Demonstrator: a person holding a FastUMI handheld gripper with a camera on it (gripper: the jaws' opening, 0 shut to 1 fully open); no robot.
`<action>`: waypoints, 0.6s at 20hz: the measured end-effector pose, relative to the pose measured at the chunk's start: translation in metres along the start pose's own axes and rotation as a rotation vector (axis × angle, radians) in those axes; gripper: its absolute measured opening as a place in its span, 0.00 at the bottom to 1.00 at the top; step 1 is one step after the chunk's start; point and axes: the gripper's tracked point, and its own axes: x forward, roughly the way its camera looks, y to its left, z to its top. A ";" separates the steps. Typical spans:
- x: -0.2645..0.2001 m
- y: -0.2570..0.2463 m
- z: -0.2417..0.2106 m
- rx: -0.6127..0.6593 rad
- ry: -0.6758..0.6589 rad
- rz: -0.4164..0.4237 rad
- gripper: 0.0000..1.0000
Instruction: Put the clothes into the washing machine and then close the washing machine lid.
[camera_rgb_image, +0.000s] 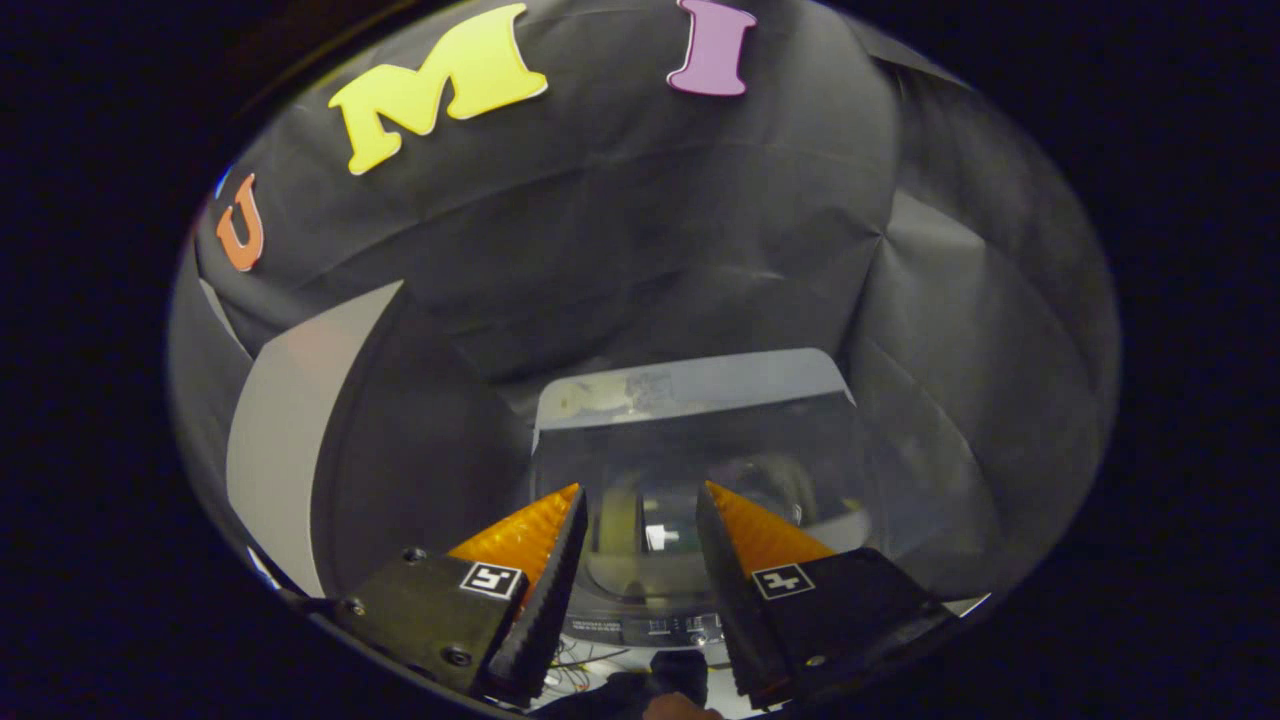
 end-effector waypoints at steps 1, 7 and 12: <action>-0.003 0.003 -0.004 0.003 -0.005 0.002 0.70; -0.029 0.007 -0.011 0.056 -0.068 -0.020 0.70; -0.052 0.007 -0.014 0.117 -0.145 -0.023 0.70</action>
